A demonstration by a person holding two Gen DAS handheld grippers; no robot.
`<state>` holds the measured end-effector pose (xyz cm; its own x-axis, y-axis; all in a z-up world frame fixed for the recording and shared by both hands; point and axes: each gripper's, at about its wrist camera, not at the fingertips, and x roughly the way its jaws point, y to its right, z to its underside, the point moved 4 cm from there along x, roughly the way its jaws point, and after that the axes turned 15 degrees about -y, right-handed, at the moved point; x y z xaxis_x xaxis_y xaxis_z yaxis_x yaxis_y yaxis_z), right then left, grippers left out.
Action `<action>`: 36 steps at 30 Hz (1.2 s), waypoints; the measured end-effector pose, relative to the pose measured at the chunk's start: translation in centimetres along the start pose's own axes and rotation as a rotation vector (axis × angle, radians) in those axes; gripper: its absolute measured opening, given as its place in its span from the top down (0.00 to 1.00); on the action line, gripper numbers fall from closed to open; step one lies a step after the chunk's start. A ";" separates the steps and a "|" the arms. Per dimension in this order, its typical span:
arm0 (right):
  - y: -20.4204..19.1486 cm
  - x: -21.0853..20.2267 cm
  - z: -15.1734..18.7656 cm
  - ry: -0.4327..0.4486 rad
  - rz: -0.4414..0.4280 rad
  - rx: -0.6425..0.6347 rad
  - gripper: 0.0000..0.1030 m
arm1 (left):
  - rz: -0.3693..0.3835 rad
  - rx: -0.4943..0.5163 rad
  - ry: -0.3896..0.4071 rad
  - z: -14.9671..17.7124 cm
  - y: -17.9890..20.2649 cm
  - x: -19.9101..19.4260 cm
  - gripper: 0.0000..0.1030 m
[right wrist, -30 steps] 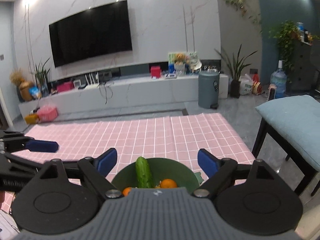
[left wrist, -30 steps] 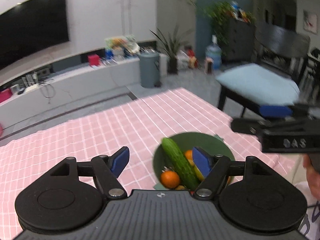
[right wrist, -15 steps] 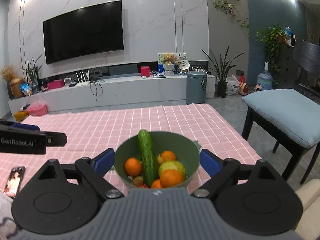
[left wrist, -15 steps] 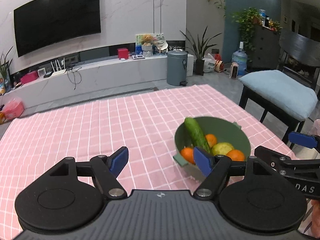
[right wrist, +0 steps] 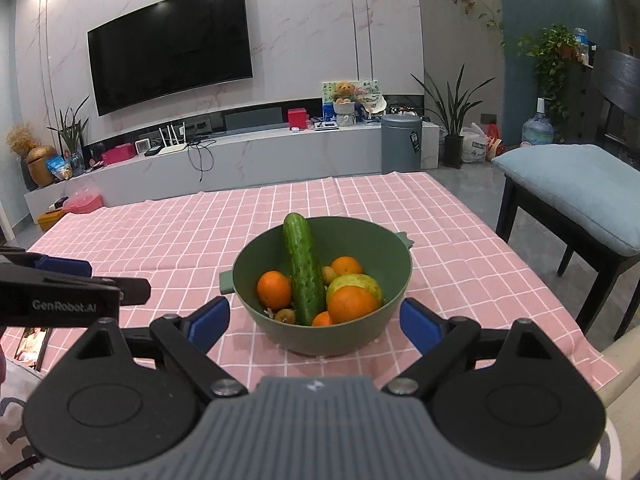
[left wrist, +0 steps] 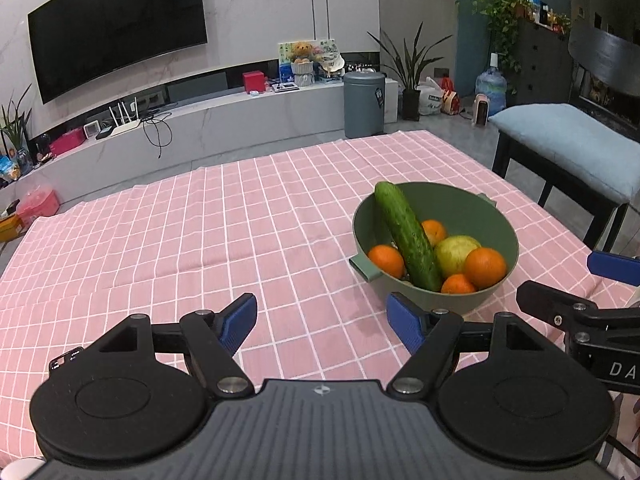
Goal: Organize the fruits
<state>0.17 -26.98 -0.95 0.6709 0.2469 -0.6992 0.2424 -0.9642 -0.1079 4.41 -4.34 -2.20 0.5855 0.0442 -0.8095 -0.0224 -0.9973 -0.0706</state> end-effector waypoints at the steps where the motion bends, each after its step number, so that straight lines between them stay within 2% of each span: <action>1: -0.1 0.0 0.0 -0.001 -0.002 -0.002 0.14 | -0.001 0.001 0.000 0.1 0.0 0.0 0.16; 36: 0.1 -0.1 0.3 0.008 -0.019 0.008 0.14 | 0.007 -0.002 -0.025 0.1 0.2 0.2 0.16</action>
<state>-0.09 -27.09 -1.07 0.6720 0.2659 -0.6912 0.2496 -0.9600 -0.1267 4.43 -4.52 -2.43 0.5650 0.0388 -0.8241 -0.0246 -0.9977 -0.0639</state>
